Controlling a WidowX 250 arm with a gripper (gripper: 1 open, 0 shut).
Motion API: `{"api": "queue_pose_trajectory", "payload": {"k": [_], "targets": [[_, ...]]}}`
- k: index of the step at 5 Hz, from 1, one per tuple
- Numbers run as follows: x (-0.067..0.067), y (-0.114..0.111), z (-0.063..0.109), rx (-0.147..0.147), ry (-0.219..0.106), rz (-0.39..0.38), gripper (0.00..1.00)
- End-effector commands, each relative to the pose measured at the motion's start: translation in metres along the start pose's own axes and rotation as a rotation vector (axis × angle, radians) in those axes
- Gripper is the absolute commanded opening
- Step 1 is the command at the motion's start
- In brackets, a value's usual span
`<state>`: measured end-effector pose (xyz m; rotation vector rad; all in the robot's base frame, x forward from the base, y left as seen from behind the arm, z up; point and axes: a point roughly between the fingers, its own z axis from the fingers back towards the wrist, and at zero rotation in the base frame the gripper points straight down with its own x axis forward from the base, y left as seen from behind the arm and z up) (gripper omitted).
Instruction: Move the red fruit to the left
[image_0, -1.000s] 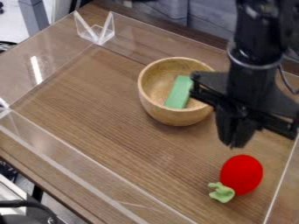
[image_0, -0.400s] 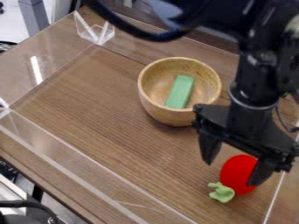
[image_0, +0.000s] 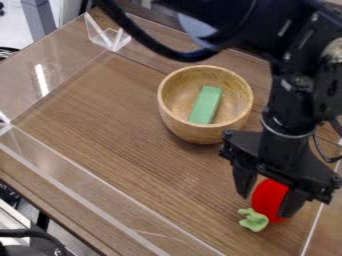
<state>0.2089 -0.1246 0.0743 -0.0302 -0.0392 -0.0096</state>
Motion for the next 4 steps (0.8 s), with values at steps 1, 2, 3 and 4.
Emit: {"api": "queue_pose_trajectory", "payload": {"k": [1,2,3,4], "targets": [[0.005,0.002,0.017,-0.014,-0.041,0.011,0.00],[0.006,0.005,0.040,-0.026,-0.079,0.021,0.00],[0.008,0.014,0.068,-0.038,-0.126,0.045,0.00],[0.005,0.007,0.056,-0.036,-0.110,0.039,1.00]]}}
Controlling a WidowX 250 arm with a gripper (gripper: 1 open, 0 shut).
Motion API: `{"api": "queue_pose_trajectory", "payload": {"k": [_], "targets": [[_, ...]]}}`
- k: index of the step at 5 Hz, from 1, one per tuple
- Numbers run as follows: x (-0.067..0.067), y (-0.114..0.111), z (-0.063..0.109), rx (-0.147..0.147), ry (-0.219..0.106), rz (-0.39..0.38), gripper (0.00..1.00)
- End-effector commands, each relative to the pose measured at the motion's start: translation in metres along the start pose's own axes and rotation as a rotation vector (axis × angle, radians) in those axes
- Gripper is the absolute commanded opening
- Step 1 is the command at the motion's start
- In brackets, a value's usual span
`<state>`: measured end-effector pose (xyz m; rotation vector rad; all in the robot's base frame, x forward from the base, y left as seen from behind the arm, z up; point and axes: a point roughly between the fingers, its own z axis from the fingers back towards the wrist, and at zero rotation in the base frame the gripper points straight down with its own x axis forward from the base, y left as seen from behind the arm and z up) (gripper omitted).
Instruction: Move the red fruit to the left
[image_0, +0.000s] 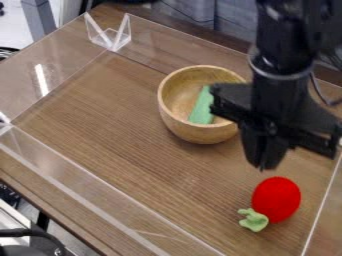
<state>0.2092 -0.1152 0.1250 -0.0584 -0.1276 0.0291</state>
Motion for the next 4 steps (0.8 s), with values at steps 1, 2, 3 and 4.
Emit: {"api": "queue_pose_trajectory", "payload": {"k": [1,2,3,4], "targets": [[-0.001,-0.007,-0.006,-0.008,-0.003,-0.011,1.00],[-0.003,-0.008,-0.016,-0.005,0.011,-0.009,1.00],[-0.004,-0.007,-0.027,-0.004,0.025,-0.002,1.00],[-0.005,-0.007,-0.037,-0.003,0.038,0.004,1.00]]}}
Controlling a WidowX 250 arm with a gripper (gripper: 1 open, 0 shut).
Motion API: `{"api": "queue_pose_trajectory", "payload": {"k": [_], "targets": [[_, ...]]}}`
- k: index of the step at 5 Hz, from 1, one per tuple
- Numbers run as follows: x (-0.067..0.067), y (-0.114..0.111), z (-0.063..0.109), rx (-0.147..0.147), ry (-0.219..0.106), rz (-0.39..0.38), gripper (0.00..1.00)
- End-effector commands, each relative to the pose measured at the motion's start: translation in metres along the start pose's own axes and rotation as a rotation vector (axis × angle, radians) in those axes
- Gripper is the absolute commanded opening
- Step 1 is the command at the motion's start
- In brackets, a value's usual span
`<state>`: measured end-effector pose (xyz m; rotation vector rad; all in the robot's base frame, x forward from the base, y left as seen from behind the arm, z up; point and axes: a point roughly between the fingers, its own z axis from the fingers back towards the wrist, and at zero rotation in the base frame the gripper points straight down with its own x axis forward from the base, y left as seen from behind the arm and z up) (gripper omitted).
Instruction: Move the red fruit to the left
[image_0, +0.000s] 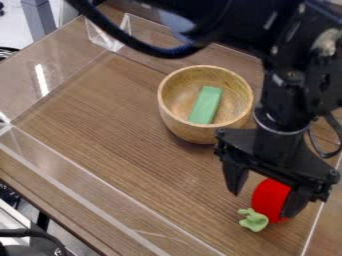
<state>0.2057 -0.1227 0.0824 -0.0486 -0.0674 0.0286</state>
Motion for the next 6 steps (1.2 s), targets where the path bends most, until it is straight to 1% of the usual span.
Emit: {"api": "queue_pose_trajectory", "payload": {"k": [1,2,3,4,5,6], "targets": [[0.005,-0.001,0.001,-0.014,-0.016,0.008,0.00],[0.006,0.002,0.012,-0.019,-0.033,0.013,0.00],[0.006,0.002,0.004,-0.017,-0.012,0.008,1.00],[0.005,0.003,-0.004,-0.014,0.009,0.002,1.00],[0.005,0.005,-0.013,-0.020,0.025,0.005,0.00],[0.006,0.004,-0.020,-0.026,0.036,-0.002,0.00]]}}
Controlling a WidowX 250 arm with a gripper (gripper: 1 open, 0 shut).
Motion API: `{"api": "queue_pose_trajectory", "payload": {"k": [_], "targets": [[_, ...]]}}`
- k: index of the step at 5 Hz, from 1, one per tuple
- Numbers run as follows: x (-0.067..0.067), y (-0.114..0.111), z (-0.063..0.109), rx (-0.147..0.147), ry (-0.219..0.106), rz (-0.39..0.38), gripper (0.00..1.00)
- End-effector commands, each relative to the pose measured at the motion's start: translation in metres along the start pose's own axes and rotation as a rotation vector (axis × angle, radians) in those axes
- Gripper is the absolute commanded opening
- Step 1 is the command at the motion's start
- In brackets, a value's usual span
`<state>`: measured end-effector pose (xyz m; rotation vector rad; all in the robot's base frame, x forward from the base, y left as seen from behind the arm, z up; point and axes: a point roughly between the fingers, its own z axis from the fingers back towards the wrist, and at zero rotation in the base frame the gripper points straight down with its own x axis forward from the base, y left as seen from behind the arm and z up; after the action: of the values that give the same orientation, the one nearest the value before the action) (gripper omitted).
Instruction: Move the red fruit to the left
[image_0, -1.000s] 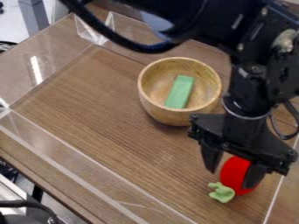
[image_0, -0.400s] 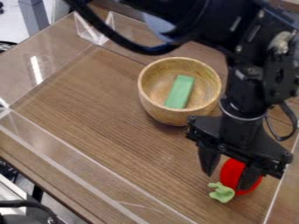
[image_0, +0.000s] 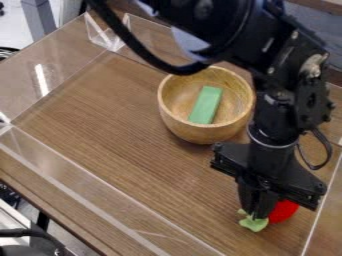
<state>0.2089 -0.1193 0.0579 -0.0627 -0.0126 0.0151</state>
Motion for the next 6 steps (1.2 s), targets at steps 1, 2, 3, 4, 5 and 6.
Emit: {"api": "queue_pose_trajectory", "payload": {"k": [1,2,3,4,5,6], "targets": [[0.0047,0.0007,0.0013,-0.010,-0.007,0.003,1.00],[0.0051,0.0013,-0.0009,-0.009,0.004,0.004,1.00],[0.0059,-0.0004,-0.0028,-0.017,0.009,0.009,0.00],[0.0068,-0.0017,-0.0035,-0.022,0.011,0.012,1.00],[0.0079,-0.0027,-0.0045,-0.025,0.013,0.014,1.00],[0.0094,-0.0034,-0.0055,-0.026,0.010,0.016,0.00]]}}
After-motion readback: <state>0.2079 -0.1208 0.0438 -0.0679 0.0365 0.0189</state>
